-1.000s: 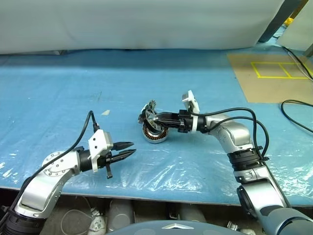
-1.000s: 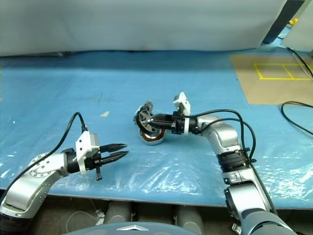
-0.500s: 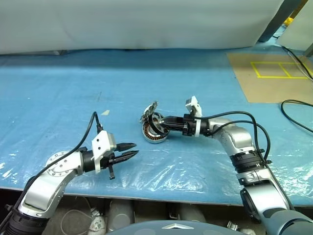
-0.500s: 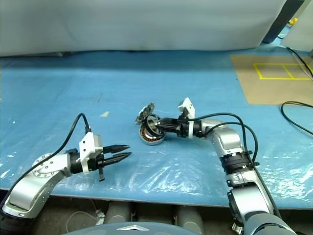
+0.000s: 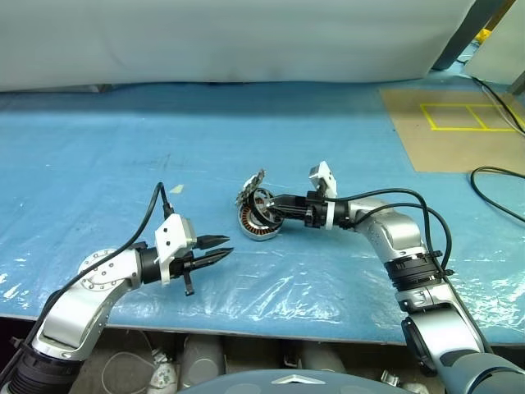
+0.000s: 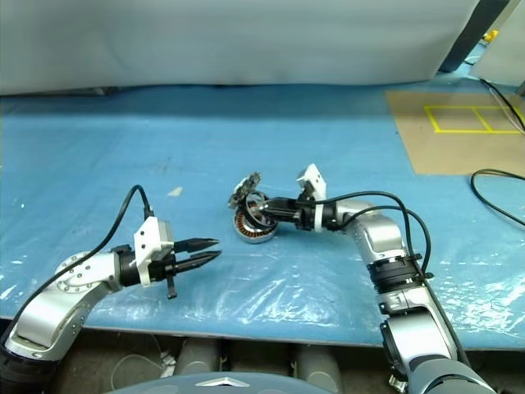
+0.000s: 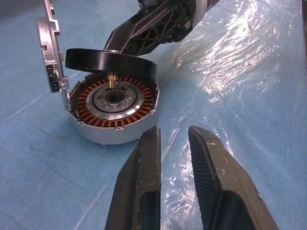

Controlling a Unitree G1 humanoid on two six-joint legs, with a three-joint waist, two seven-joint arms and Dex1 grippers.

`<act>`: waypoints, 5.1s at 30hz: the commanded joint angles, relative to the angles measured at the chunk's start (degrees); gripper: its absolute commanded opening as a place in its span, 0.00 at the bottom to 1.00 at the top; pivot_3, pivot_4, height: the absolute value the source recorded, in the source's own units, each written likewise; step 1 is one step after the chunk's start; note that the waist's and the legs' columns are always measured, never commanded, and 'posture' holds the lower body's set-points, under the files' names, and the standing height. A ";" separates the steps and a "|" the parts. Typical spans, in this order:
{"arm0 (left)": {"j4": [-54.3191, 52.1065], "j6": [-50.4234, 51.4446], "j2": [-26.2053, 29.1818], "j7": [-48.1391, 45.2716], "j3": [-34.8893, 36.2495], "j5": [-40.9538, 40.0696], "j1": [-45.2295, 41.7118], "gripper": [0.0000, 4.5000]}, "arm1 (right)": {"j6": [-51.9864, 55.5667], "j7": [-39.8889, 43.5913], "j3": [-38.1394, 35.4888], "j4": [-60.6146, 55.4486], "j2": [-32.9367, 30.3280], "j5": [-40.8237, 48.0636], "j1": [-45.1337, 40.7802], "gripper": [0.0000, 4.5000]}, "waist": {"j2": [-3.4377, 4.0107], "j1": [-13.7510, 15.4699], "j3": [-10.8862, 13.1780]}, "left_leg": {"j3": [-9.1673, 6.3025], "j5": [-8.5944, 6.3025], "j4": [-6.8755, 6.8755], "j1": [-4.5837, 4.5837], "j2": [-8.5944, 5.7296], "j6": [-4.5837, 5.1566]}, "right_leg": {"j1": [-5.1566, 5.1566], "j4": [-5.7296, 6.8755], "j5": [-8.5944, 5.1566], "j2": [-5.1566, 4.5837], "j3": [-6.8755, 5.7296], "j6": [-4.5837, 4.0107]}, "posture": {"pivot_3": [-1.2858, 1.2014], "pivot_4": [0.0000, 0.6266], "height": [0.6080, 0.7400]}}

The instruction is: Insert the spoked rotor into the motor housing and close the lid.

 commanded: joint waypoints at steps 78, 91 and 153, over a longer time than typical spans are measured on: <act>47.57 -11.01 -15.78 -2.76 2.28 3.39 -38.60 0.21 | 0.29 3.70 2.90 -16.88 -8.12 -0.05 10.02 0.01 | -0.11 0.80 -0.06 | -0.08 0.01 -0.09 -0.13 -0.05 -0.01 | 0.08 -0.16 0.16 0.00 -0.11 0.24 | 0.52 0.24 1.00; 66.05 -20.21 -23.73 -9.35 -0.95 8.42 -48.40 0.21 | 3.21 -1.61 4.31 -24.53 -10.05 -1.60 16.88 0.01 | -0.13 1.35 -0.05 | -0.27 0.01 -0.14 -0.36 -0.09 0.00 | 0.09 -0.57 0.24 -0.01 -0.21 0.37 | 0.52 0.24 1.00; 15.41 -0.69 -7.50 -18.61 -3.48 -2.85 -21.91 0.21 | 9.43 -4.20 -0.07 -30.87 -13.55 7.39 14.24 0.01 | -0.01 1.55 -0.08 | -0.69 0.02 -0.63 -0.06 -0.27 0.00 | 0.24 -0.72 0.10 -0.24 -0.29 0.17 | 0.52 0.24 1.00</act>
